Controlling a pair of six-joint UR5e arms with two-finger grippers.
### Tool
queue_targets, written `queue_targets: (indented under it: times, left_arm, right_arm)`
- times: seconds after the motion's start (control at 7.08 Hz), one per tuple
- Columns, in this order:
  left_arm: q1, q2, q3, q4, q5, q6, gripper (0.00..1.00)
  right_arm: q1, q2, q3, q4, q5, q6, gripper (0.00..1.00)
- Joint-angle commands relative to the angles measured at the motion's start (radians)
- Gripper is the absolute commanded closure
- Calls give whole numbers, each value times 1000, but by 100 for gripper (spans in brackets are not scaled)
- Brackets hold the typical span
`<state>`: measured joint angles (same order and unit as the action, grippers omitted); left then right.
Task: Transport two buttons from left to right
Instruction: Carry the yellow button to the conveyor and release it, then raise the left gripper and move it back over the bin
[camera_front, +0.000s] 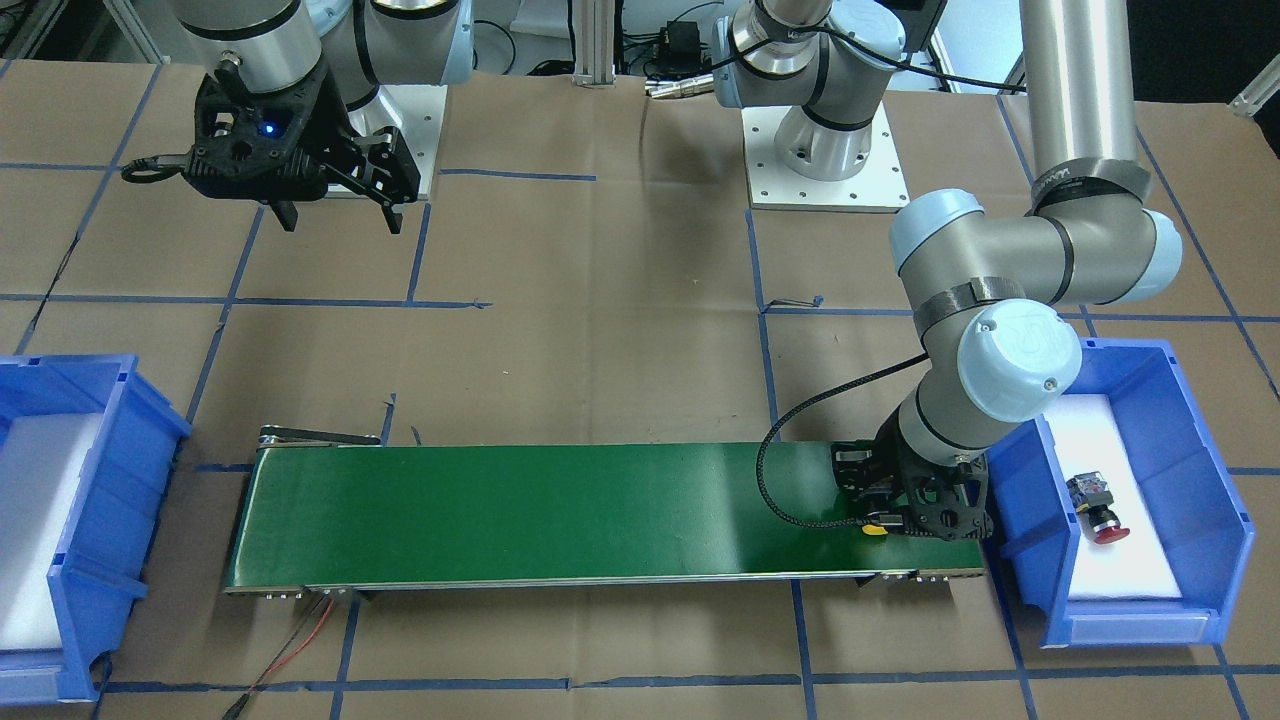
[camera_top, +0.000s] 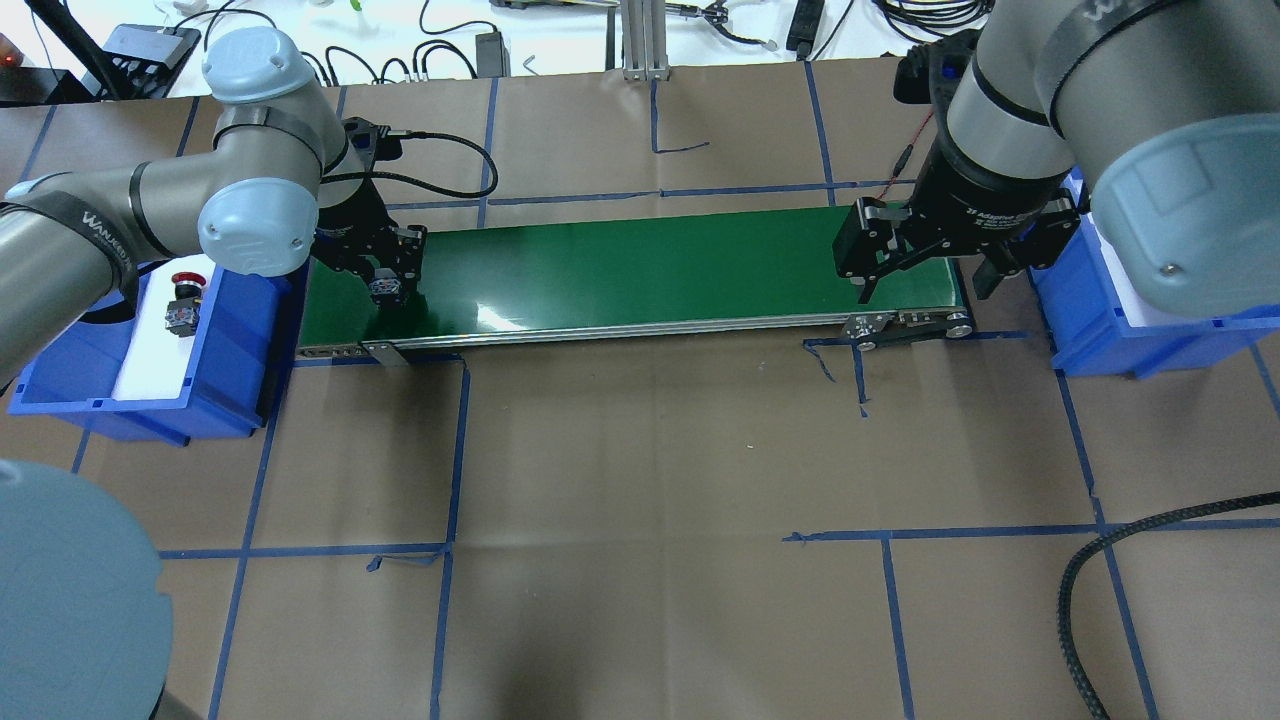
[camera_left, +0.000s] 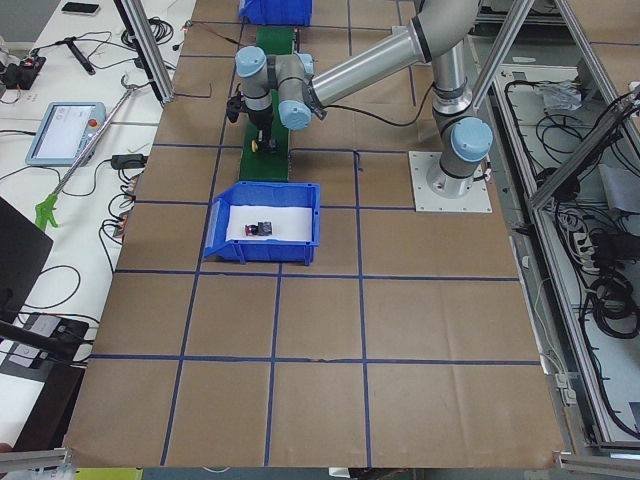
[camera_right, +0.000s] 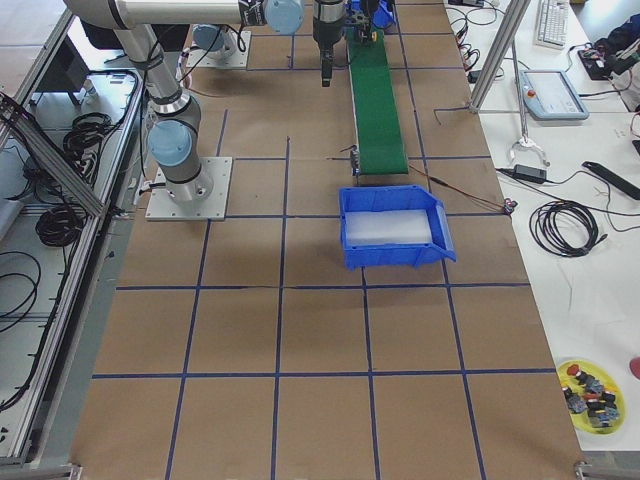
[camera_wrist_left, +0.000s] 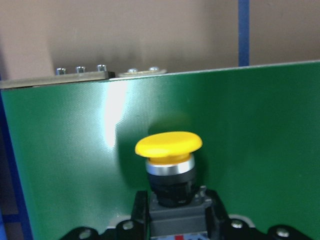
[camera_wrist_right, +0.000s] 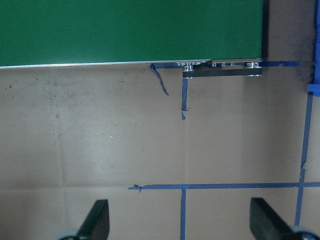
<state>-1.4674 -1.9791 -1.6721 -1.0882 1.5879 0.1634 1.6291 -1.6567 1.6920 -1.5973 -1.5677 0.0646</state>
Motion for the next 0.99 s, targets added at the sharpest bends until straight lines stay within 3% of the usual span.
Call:
queue_targets:
  times: [0.0,0.14,0.57,0.85]
  left_arm:
    - [1,25,26,-4,-17,-7,0]
    - [1,45,50,-16,-16,-7,0]
    - [4,179,162,-316,-14,-7,0]
    - [4,264,140,-375,-11,-8,0]
  right_arm:
    - [0,0,0,0,0,0,0]
    - [0,0,0,0,0,0,0]
    - [0,0,0,-1,0,0,0]
    - [0,0,0,-1,2,0,0]
